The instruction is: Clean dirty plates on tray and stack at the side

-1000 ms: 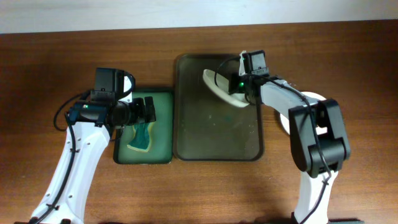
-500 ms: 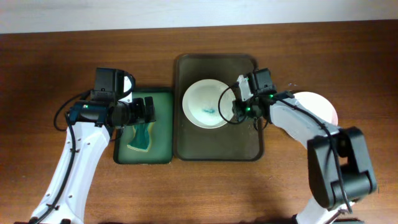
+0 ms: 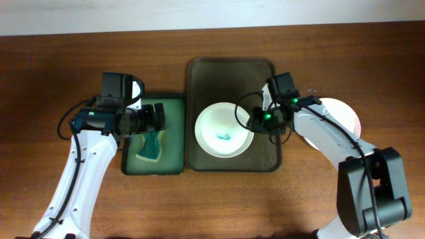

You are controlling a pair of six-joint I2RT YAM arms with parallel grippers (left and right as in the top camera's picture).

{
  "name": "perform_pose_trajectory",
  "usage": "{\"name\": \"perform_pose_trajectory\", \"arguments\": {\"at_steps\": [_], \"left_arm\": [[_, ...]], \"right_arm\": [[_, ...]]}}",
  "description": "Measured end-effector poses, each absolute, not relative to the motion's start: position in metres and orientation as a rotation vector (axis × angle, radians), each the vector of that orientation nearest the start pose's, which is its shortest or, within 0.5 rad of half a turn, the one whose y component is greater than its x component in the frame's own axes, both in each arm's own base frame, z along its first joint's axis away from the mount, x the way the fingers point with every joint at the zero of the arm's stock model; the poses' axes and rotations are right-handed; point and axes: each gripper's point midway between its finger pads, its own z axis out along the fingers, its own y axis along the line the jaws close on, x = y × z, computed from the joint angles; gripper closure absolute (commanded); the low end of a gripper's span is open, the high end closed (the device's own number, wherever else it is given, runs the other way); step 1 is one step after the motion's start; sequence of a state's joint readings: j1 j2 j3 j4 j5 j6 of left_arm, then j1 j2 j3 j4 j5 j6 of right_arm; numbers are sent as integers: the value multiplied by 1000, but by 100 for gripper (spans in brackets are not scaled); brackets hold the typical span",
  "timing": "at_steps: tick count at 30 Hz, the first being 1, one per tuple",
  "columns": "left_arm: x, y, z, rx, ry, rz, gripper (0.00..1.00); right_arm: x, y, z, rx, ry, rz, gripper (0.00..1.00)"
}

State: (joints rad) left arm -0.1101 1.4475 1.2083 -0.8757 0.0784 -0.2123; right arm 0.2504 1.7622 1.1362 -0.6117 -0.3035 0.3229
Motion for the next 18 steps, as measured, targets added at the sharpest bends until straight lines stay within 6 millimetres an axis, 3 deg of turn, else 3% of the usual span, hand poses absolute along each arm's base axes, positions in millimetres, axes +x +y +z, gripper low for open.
{"name": "perform_pose_trajectory", "arguments": {"at_steps": [2, 4, 6, 7, 9, 11, 12, 13, 14, 16, 18], "left_arm": [[343, -54, 155, -110, 2700, -222, 1], [340, -60, 155, -100, 2711, -270, 0], [337, -62, 154, -96, 2722, -288, 0], [336, -62, 154, -97, 2728, -289, 0], [335, -62, 153, -98, 2734, -292, 1], [331, -62, 152, -100, 2749, -290, 1], [331, -62, 151, -100, 2752, -289, 1], [330, -62, 151, -100, 2753, -289, 1], [330, -62, 151, -100, 2754, -289, 0], [330, -61, 151, -101, 2754, -288, 1], [330, -61, 151, -101, 2755, -282, 1]], "right_arm": [[364, 131, 48, -248, 2813, 391, 64], [369, 132, 37, -366, 2796, 367, 69], [364, 143, 20, -451, 2815, 451, 81], [365, 146, 21, -470, 2800, 477, 95], [366, 149, 13, -452, 2812, 502, 96], [361, 143, 8, -130, 2928, 498, 96], [354, 140, 7, 214, 2992, 511, 93], [351, 139, 7, 357, 3001, 516, 71], [349, 139, 9, 500, 3005, 523, 66], [347, 137, 16, 687, 2974, 526, 64], [367, 135, 36, 499, 2872, 526, 55]]}}
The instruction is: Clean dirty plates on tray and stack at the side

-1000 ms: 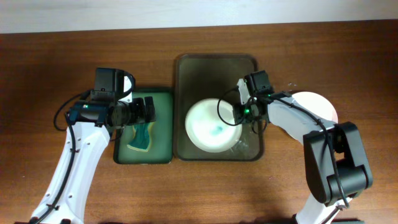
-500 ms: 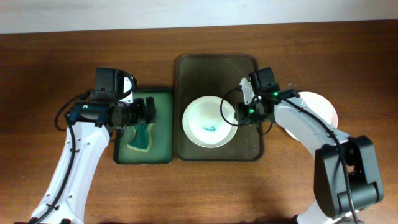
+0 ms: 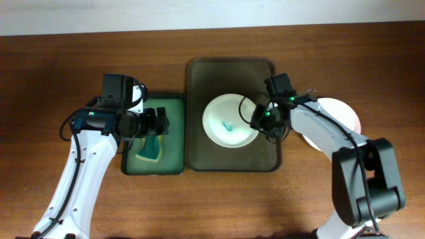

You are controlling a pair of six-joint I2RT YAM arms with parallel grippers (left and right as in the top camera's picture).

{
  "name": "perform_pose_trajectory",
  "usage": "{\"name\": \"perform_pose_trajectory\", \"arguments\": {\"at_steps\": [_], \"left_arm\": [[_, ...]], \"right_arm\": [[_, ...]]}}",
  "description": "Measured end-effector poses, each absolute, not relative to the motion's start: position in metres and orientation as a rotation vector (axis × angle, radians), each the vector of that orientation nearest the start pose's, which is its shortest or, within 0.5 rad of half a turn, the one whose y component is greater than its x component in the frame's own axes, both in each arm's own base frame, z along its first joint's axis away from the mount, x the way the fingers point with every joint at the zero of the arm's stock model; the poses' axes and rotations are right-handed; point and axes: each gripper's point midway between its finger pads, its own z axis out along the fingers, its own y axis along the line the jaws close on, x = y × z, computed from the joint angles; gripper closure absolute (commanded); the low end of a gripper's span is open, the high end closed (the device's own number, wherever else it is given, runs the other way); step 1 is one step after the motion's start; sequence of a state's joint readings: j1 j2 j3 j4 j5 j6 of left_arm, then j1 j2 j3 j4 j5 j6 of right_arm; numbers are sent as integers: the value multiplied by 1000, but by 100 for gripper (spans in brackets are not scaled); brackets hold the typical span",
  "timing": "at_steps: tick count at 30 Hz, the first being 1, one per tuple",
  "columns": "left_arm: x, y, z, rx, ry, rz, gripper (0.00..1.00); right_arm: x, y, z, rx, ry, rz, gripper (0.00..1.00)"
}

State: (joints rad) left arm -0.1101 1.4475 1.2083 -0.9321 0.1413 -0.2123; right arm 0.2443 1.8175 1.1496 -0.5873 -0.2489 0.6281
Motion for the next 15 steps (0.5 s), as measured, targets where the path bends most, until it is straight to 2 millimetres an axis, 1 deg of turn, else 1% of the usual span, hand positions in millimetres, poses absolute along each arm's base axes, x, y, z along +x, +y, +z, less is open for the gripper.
{"name": "perform_pose_trajectory", "arguments": {"at_steps": [1, 2, 3, 4, 5, 6, 7, 8, 9, 10, 11, 13, 15], "left_arm": [[330, -61, 151, -101, 2755, -282, 1], [330, -60, 151, -102, 2756, -279, 1], [330, -60, 151, -102, 2756, -278, 1], [330, -60, 151, -102, 2756, -278, 1], [330, -60, 151, -102, 2756, -278, 1], [329, -60, 150, -103, 2758, -277, 1], [329, -60, 150, -103, 2758, -277, 1], [329, -60, 150, -103, 2758, -277, 1], [329, -60, 150, -103, 2758, -277, 1], [329, -60, 150, -103, 2758, -277, 1], [329, -60, 150, -103, 2759, -277, 1], [328, -60, 150, -103, 2763, -277, 1], [325, -60, 149, -105, 2776, -275, 0]], "right_arm": [[379, 136, 44, 203, 2819, 494, 52], [380, 135, 45, 14, 2802, 454, 52], [382, 129, 43, -147, 2783, 374, 53], [387, 124, 42, -244, 2757, 304, 53], [394, 122, 41, -310, 2724, 262, 58], [407, 122, 31, -390, 2679, 228, 60], [412, 127, 25, -419, 2662, 249, 65], [413, 133, 20, -436, 2654, 289, 76], [412, 138, 13, -428, 2665, 331, 96], [411, 138, 9, -400, 2680, 345, 96], [412, 138, 7, -324, 2701, 368, 96], [398, 136, 7, -176, 2793, 399, 96], [363, 127, 8, 41, 2945, 398, 96]]}}
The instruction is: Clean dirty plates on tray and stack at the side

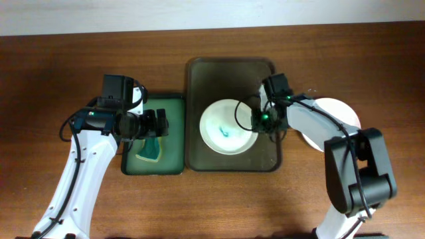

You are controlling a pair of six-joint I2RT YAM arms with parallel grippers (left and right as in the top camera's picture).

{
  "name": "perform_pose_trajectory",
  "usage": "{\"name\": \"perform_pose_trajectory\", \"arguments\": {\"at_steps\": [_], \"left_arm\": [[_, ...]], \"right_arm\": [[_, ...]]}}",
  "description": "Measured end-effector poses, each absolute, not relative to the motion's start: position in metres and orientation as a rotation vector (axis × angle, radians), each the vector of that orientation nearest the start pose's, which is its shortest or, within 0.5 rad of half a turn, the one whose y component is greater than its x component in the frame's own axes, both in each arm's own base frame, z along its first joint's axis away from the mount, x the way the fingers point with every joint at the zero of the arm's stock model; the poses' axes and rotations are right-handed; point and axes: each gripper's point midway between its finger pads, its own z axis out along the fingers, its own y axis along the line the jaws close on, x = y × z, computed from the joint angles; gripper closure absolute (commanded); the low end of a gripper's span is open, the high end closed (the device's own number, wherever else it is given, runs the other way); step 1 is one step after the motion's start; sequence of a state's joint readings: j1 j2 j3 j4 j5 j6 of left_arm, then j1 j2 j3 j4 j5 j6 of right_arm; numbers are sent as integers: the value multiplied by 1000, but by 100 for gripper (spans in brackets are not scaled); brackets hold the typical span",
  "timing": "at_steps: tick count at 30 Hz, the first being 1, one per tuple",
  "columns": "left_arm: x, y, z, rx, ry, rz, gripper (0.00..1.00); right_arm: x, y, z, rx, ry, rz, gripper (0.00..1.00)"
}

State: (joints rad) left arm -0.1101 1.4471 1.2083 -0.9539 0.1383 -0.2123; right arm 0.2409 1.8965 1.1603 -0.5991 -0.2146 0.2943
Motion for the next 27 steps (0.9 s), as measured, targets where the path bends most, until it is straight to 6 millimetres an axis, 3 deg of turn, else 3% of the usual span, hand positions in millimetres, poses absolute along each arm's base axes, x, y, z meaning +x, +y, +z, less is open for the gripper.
{"name": "perform_pose_trajectory", "arguments": {"at_steps": [2, 4, 5, 6, 7, 9, 10, 11, 12, 14, 15, 17, 18, 19, 21, 24, 25, 26, 27], "left_arm": [[325, -60, 149, -105, 2778, -275, 0], [327, -62, 149, -90, 2769, -262, 3], [333, -60, 147, -81, 2742, -219, 8], [334, -65, 131, -53, 2757, -185, 14], [331, -66, 108, -48, 2807, -149, 27], [322, -62, 53, -78, 2950, -84, 40], [321, -60, 28, -95, 3006, -57, 55], [322, -58, 13, -111, 3032, -31, 89], [324, -55, 4, -120, 3040, 4, 100], [328, -46, 2, -145, 3028, 60, 100], [329, -45, 3, -153, 3029, 58, 79], [323, -49, 9, -156, 3089, 31, 18], [320, -55, 17, -145, 3117, -5, 0], [323, -62, 27, -127, 3120, -50, 0], [334, -62, 48, -107, 3055, -40, 27], [344, -49, 50, -101, 2994, 68, 67], [343, -48, 33, -98, 3007, 80, 78], [341, -49, 24, -99, 3024, 74, 100], [338, -52, 4, -89, 3056, 55, 100]], "right_arm": [[339, 121, 12, 231, 3036, 379, 96], [332, 120, 13, 347, 3055, 374, 96], [334, 122, 13, 307, 3047, 374, 96], [334, 123, 13, 264, 3047, 372, 96], [335, 123, 13, 201, 3045, 371, 96], [335, 123, 13, 103, 3041, 367, 96], [335, 123, 13, 91, 3041, 366, 96], [335, 124, 13, 79, 3038, 367, 96], [336, 124, 13, 66, 3035, 367, 96], [336, 124, 13, 62, 3035, 367, 96], [337, 124, 13, 61, 3033, 367, 96], [337, 124, 13, 58, 3032, 367, 96], [337, 124, 13, 57, 3032, 367, 96], [337, 124, 13, 56, 3031, 367, 95], [338, 124, 13, 55, 3026, 368, 95], [338, 124, 13, 54, 3024, 369, 95], [339, 124, 13, 54, 3022, 370, 96], [339, 124, 13, 54, 3022, 370, 95], [339, 124, 13, 53, 3021, 370, 95]]}}
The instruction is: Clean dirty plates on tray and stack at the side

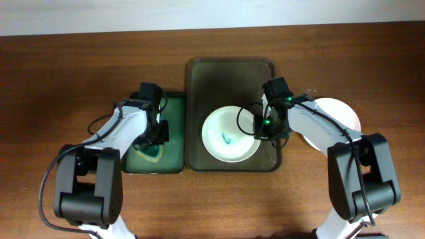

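Observation:
A white plate (229, 135) with a teal smear (228, 138) lies in the lower half of the dark tray (231, 73). My right gripper (256, 126) is shut on the plate's right rim. A teal sponge (149, 154) lies in the green tray (174, 133) to the left. My left gripper (159, 131) points down over the sponge's upper end; its fingers are too dark and foreshortened to read. A clean white plate (339, 114) rests on the table to the right, partly under the right arm.
The green tray and the dark tray stand side by side, almost touching. Both arms reach in from the bottom edge of the view, and the right forearm crosses over the clean plate. Bare wooden table surrounds the trays.
My left arm has swung in, so its gripper now points down onto the sponge instead of hovering level above the green tray. The plate has shifted slightly down and to the right with my right gripper.
At first my right gripper held the smeared plate's right rim, and my left hovered over the sponge. The plate then sat a little higher in the dark tray, then lower again. Now the left gripper is down at the sponge, and the right keeps its hold.

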You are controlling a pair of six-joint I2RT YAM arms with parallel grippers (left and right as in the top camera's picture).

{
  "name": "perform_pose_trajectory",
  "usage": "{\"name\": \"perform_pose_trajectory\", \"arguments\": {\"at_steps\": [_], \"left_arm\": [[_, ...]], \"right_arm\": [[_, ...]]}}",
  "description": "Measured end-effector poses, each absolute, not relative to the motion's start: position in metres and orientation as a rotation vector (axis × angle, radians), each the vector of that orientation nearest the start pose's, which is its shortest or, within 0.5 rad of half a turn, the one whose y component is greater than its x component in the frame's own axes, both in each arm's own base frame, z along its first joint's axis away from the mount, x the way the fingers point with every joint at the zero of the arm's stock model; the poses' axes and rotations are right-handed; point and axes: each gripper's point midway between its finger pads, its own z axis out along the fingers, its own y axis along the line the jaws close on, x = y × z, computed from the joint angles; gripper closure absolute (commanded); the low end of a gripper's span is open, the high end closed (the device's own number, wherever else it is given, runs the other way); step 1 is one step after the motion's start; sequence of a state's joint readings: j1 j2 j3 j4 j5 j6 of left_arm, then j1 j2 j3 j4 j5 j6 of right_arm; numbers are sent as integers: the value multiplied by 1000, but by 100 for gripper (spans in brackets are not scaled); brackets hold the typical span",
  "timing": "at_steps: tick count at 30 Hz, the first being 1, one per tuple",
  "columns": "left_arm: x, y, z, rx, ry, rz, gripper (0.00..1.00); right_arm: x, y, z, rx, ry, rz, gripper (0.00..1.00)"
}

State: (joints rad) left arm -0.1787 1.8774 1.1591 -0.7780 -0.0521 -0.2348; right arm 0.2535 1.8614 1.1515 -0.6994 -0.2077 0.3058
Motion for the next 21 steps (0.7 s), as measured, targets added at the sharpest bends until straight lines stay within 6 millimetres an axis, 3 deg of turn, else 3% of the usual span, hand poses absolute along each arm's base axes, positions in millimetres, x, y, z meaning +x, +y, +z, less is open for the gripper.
{"name": "perform_pose_trajectory", "arguments": {"at_steps": [3, 6, 8, 9, 12, 18, 19, 21], "left_arm": [[337, -50, 2, -91, 3070, 59, 100], [332, -53, 13, -90, 3129, 48, 100], [335, -59, 35, -88, 3140, 2, 100], [342, -62, 57, -84, 3097, -20, 100], [348, -63, 87, -73, 3016, -42, 100], [346, -64, 89, -58, 3017, -26, 100], [345, -70, 89, -28, 3017, -23, 100], [342, -110, 90, 121, 2994, -90, 100]], "right_arm": [[339, 124, 13, 53, 3021, 370, 95], [340, 125, 13, 53, 3017, 371, 95], [340, 125, 13, 52, 3016, 372, 95], [341, 125, 13, 51, 3014, 372, 95], [343, 125, 13, 50, 3004, 375, 95], [342, 125, 13, 50, 3005, 375, 95], [342, 125, 13, 50, 3006, 375, 95], [342, 125, 13, 50, 3006, 375, 95]]}}
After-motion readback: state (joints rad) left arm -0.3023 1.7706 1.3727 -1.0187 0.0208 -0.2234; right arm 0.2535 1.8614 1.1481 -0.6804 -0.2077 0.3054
